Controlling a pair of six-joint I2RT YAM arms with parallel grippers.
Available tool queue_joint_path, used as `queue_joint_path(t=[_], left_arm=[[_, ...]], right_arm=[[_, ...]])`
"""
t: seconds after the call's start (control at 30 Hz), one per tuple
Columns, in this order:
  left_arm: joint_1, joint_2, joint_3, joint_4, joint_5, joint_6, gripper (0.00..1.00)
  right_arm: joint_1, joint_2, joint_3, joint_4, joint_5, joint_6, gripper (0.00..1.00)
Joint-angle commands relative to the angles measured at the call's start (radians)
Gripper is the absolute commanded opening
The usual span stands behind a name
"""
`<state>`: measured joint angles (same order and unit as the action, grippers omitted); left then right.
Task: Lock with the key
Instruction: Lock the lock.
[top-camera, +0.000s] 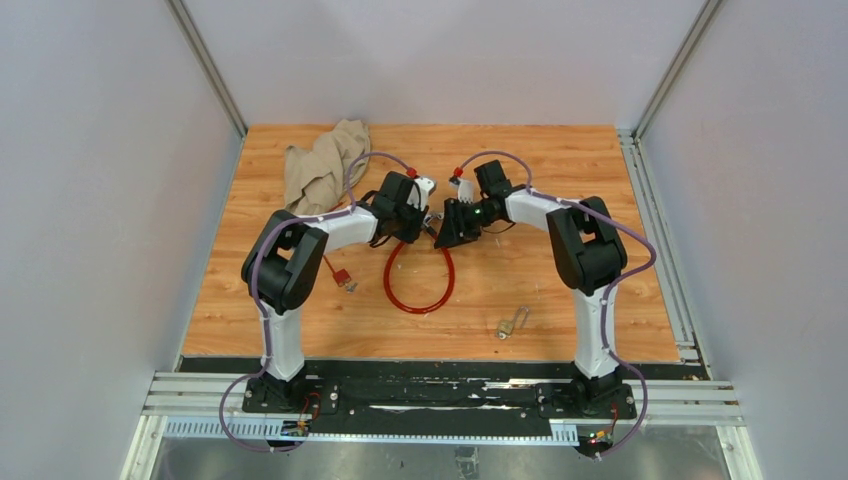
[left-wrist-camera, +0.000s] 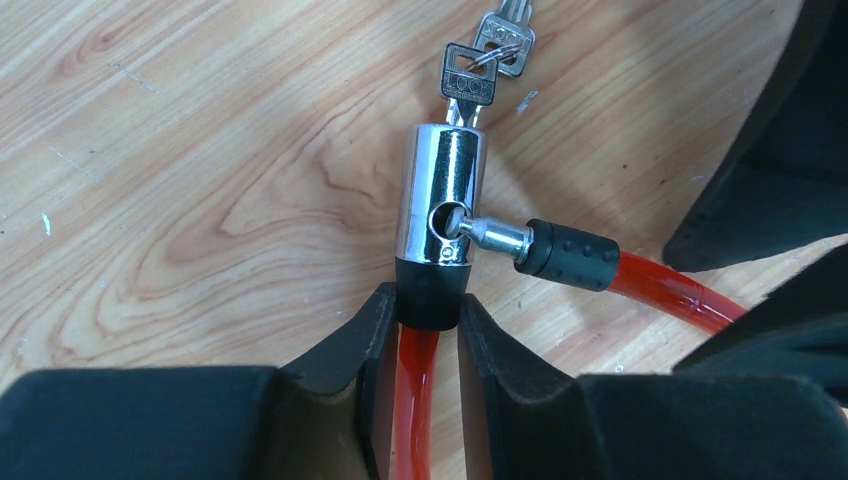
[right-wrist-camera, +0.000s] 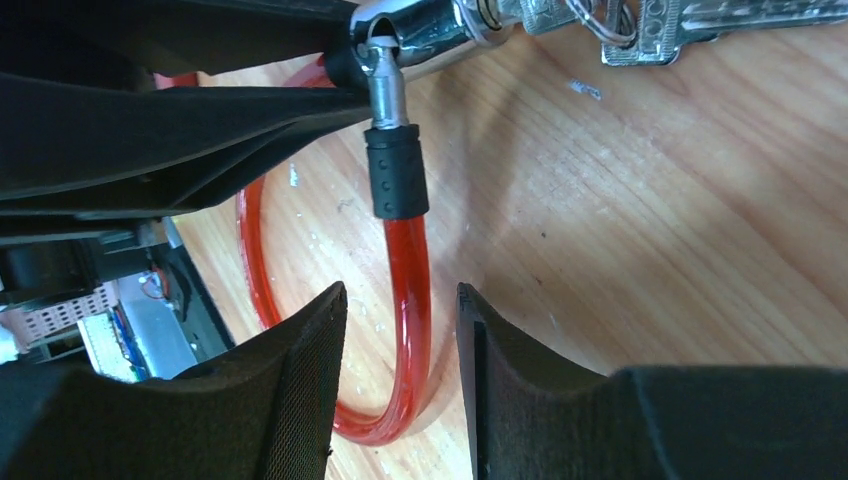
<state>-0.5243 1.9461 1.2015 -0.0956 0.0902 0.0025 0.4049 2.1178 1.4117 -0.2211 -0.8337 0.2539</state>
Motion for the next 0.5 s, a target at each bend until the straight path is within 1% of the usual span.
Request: queue_joint_path(t=[0.0,0.1,0.17,0.2,0.23,0.33,0.37,0.47], left_arm=[[0.009,-0.021,-0.011,0.017,0.047,-0.034,0.0],[0.013,-0.024,-0.014,0.021,0.055,-0.041,0.0],[0.015,-0.025,-0.014,0.023,0.061,-0.049,0.0],[0.016,-0.025,-0.015,0.026,0.065,-0.054,0.0],[0.018,-0.026,-0.016,0.029,0.069,-0.059,0.0],[0.02,-0.027,-0.024,0.04,0.074,-0.057,0.0],[0.021,-0.028,-0.029,0.045,0.076,-0.052,0.0],[0.025,-0.029,-0.039,0.056,0.087,-0.042,0.0]], right_arm=[[0.036,0.033,0.004,0.016,0.07,-0.06,0.44],[0.052,0.024,-0.041,0.084,0.089,-0.068,0.44],[0.063,0.007,-0.088,0.145,0.112,-0.065,0.42],[0.068,0.0,-0.112,0.171,0.127,-0.064,0.39],[0.07,-0.006,-0.125,0.184,0.142,-0.065,0.32],[0.066,-0.015,-0.145,0.193,0.182,-0.066,0.08],[0.061,-0.017,-0.143,0.193,0.185,-0.067,0.02],[0.042,-0.026,-0.133,0.191,0.156,-0.061,0.01]])
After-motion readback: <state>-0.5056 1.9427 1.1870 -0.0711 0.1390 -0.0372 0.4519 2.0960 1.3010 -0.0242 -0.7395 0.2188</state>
